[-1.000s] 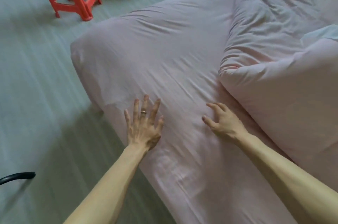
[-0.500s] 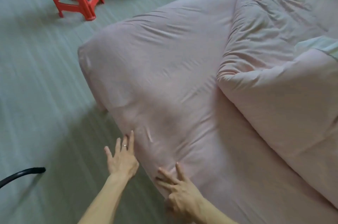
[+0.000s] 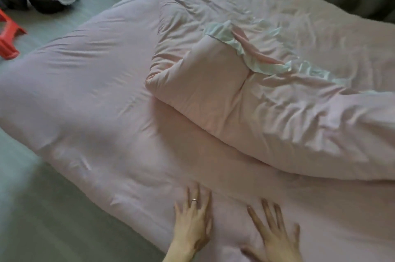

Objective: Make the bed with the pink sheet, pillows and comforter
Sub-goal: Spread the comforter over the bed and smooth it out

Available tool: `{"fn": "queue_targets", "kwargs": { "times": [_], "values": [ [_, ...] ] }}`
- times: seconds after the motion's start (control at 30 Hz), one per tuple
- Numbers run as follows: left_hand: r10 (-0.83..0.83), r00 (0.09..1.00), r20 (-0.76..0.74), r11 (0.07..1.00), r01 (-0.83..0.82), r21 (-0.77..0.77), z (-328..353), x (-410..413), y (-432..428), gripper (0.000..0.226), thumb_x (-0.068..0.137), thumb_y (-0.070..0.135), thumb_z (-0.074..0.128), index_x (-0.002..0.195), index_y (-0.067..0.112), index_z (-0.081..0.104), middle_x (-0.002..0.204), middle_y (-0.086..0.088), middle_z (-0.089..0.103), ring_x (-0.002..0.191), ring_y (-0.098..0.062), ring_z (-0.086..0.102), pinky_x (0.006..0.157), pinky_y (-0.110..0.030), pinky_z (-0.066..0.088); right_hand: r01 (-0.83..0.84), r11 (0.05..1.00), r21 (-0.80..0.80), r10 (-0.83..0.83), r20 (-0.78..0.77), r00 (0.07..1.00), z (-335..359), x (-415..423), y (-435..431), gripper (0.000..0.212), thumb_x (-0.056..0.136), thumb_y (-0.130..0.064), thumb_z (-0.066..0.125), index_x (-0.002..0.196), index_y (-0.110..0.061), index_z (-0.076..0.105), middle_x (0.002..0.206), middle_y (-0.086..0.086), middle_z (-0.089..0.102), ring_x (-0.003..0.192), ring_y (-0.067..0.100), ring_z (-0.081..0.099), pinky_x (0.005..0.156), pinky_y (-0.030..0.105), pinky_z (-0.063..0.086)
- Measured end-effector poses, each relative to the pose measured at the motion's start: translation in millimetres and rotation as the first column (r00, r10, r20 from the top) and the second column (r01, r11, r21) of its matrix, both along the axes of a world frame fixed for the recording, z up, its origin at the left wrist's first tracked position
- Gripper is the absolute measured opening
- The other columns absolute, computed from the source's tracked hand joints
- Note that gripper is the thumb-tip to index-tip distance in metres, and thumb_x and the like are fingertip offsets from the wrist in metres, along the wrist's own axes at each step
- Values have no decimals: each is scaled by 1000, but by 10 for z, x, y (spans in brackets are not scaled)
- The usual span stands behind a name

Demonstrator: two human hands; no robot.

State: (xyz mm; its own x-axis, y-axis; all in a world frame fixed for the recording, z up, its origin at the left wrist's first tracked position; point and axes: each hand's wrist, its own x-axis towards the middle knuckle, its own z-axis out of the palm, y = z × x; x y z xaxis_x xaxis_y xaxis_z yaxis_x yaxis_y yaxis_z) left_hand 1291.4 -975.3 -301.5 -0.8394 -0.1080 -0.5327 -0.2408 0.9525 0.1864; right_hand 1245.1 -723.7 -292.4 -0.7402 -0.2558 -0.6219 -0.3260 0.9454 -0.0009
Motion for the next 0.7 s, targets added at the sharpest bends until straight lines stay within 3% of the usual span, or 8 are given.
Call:
{"fn": "queue_targets", "kwargs": {
  "times": [0.1, 0.17, 0.2, 0.3, 0.37, 0.47, 0.6, 0.7],
  "values": [
    [-169, 986, 17, 986, 168, 16, 222, -287, 720, 58, 69, 41, 55, 122, 20, 63, 140, -14, 50, 124, -43, 52, 84, -64, 50, 15, 997, 79, -20, 52, 998, 204, -156, 802, 104, 51, -102, 35, 143, -53, 37, 159, -7, 30, 139, 21, 39, 75, 73, 42],
    [-212, 977, 29, 975, 209, 75, 391, -503, 1145, 47, 85, 29, 42, 129, 17, 53, 150, -13, 35, 138, -35, 35, 107, -59, 33, 8, 999, 46, -11, 66, 998, 417, -321, 1199, 92, 63, -92, 29, 148, -58, 16, 164, -10, -1, 150, 14, 15, 98, 68, 35],
    [-259, 966, 14, 963, 257, 83, 454, -651, 1423, 43, 90, 26, 39, 132, 17, 48, 154, -11, 26, 142, -31, 26, 114, -52, 24, 50, 998, 32, -53, 97, 994, 531, -407, 1473, 88, 68, -84, 24, 150, -54, 12, 166, -8, -5, 152, 14, 8, 108, 59, 31],
    [-319, 942, -107, 942, 327, 71, 705, -1154, 2121, 39, 94, 26, 39, 131, 21, 50, 159, -8, 20, 144, -26, 19, 114, -42, 20, 247, 968, -39, -246, 33, 969, 820, -710, 2183, 66, 89, -67, 35, 149, -39, 32, 159, -3, 28, 145, 19, 28, 112, 39, 32],
    [-344, 913, -217, 929, 365, 65, 908, -1492, 2430, 40, 93, 27, 40, 131, 25, 51, 158, -6, 24, 144, -23, 22, 114, -36, 20, 311, 940, -142, -319, -36, 947, 992, -990, 2537, 60, 93, -62, 41, 147, -37, 37, 154, -6, 35, 141, 17, 33, 111, 34, 34],
    [-398, 834, -383, 900, 436, 13, 1278, -2148, 3005, 45, 94, 32, 41, 139, 30, 42, 157, -3, 24, 142, -22, 27, 115, -35, 21, 334, 885, -324, -422, -257, 869, 1348, -1517, 3151, 57, 92, -59, 46, 143, -33, 45, 148, -7, 41, 135, 17, 39, 109, 32, 36],
    [-369, 800, -473, 912, 409, -21, 1657, -3060, 3696, 60, 94, 47, 44, 149, 32, 25, 161, -1, 14, 146, -22, 17, 118, -38, 17, 221, 835, -504, -512, -565, 647, 1803, -2344, 3807, 58, 85, -53, 51, 130, -17, 61, 138, 8, 53, 126, 30, 50, 102, 40, 44],
    [-340, 824, -453, 929, 370, -25, 1777, -3597, 4091, 74, 92, 56, 45, 153, 32, 11, 163, 1, 5, 149, -22, 7, 120, -43, 13, 182, 864, -470, -479, -654, 585, 2075, -2925, 4168, 66, 87, -57, 46, 143, -21, 47, 154, 9, 37, 140, 29, 32, 111, 43, 34]
  ]
}}
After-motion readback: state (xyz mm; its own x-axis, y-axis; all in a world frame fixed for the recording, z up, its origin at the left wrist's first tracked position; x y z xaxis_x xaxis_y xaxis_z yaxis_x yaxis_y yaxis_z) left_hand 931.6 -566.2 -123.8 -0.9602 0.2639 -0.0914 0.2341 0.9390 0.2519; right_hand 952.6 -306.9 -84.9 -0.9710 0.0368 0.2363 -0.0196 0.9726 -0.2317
